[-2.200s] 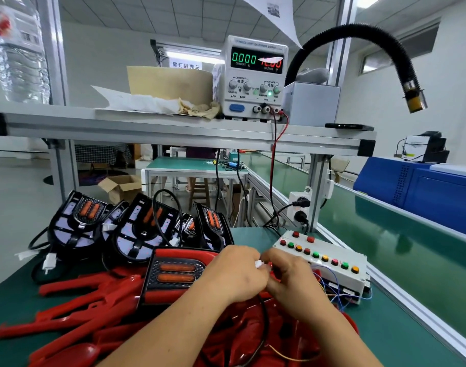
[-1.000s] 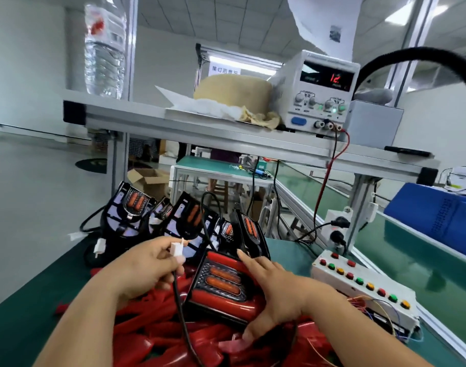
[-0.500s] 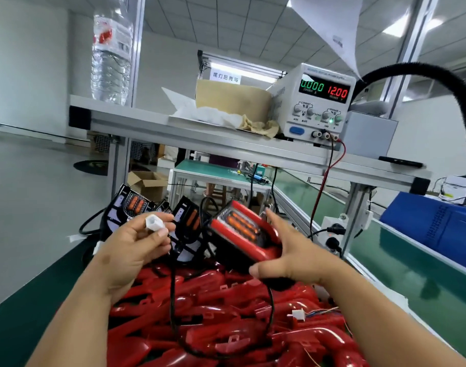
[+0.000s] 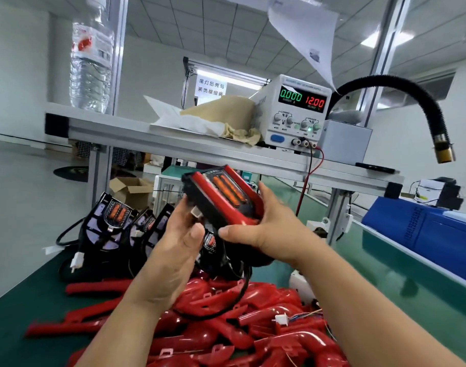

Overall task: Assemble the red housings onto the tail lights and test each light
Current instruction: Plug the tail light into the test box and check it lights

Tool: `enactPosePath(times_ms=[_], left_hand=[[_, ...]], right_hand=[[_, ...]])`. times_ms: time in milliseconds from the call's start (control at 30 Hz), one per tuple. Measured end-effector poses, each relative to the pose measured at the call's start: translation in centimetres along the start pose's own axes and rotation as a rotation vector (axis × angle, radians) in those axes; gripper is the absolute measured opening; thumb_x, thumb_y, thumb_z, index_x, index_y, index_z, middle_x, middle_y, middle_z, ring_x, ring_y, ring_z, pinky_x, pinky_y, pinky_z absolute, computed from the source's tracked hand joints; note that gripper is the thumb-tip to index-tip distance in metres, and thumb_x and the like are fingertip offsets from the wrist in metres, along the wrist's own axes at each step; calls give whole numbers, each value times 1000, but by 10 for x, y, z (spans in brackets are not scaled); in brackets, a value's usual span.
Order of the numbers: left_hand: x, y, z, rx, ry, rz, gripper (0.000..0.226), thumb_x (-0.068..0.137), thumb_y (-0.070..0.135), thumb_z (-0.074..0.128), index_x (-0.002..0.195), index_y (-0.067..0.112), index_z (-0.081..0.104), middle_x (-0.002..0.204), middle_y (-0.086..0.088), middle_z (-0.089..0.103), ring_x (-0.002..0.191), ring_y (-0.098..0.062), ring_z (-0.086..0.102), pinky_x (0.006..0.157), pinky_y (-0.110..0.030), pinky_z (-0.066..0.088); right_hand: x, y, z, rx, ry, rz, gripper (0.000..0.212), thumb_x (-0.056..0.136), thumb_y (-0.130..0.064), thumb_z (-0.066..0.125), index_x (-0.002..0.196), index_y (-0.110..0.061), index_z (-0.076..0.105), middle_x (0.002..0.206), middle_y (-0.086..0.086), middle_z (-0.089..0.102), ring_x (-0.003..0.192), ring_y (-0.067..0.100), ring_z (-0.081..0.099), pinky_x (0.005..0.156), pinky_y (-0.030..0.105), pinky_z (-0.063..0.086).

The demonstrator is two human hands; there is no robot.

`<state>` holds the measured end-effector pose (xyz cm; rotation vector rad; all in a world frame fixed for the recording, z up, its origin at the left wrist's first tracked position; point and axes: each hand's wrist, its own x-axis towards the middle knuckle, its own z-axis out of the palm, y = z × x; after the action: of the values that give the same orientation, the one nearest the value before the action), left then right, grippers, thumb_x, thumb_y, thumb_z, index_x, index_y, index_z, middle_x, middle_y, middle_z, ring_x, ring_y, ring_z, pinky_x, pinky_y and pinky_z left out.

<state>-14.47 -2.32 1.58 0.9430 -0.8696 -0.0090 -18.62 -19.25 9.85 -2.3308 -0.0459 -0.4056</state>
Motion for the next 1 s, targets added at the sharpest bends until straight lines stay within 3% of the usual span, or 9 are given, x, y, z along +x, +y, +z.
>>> enactPosePath(times_ms=[133, 267, 467, 533, 600, 667, 800, 867, 1000], left_hand=[[6, 2, 11, -209, 192, -40, 72, 82, 37, 73, 144, 13, 44, 134, -13, 61, 122, -28, 60, 93, -35, 54], [12, 3, 5, -280, 437, -48, 48, 82, 23, 63, 128, 12, 60, 116, -14, 71, 104, -31, 70, 72, -36, 59], [15, 22, -12, -386, 592, -3, 47, 89, 26, 59, 133, 12, 56, 117, -14, 71, 100, -29, 71, 67, -41, 60], [16, 31, -23, -408, 597, 52, 38, 94, 27, 55, 130, 16, 59, 115, -8, 72, 100, -24, 72, 66, -38, 60], [15, 36, -29, -436, 581, 105, 28, 96, 29, 52, 121, 20, 62, 111, -4, 74, 98, -22, 72, 65, -38, 60], [15, 39, -30, -455, 565, 140, 27, 96, 31, 52, 120, 22, 63, 112, -3, 74, 101, -22, 72, 67, -41, 60], [8, 36, -30, -496, 478, 116, 34, 97, 32, 49, 126, 22, 66, 122, -5, 70, 109, -25, 68, 73, -46, 59], [2, 31, -28, -511, 431, 39, 35, 94, 34, 50, 118, 22, 72, 124, -6, 69, 110, -26, 68, 76, -47, 58], [-13, 11, -13, -535, 312, -167, 39, 82, 34, 50, 94, 13, 80, 99, -11, 76, 88, -26, 74, 69, -41, 60]], right_hand=[[-9, -13, 35, -277, 68, -84, 144, 38, -80, 66, 150, -33, -9, 149, 1, 20, 141, 26, 15, 117, 48, 19], [-9, -18, 58, -338, 69, -133, 140, 54, -72, 76, 149, -32, -18, 149, 2, 15, 139, 24, 11, 115, 48, 14], [-14, -2, 45, 102, 29, -102, 127, 58, -80, 67, 154, -35, -3, 160, -12, 16, 144, 5, 19, 115, 28, 21], [-21, 17, 47, 185, -64, -52, 92, 69, -66, 71, 146, -42, 27, 141, -30, 41, 128, -11, 40, 106, 16, 35], [-28, 34, 66, 189, -177, -44, 39, 84, -44, 72, 114, -54, 49, 93, -49, 54, 93, -25, 55, 80, 0, 43], [-31, 43, 90, 239, -186, -33, 21, 91, -37, 65, 99, -54, 58, 83, -38, 62, 86, -14, 62, 80, 6, 48], [-24, 43, 111, 618, -31, 177, 19, 99, -30, 52, 94, -20, 67, 95, 9, 73, 97, 22, 70, 83, 32, 57], [-17, 45, 101, 789, 124, 232, 29, 101, -32, 47, 95, -10, 65, 93, 13, 73, 96, 25, 71, 78, 29, 58], [-15, 44, 72, 996, 214, 294, 49, 104, -37, 37, 106, 5, 61, 72, 12, 72, 62, 19, 67, 59, 28, 53]])
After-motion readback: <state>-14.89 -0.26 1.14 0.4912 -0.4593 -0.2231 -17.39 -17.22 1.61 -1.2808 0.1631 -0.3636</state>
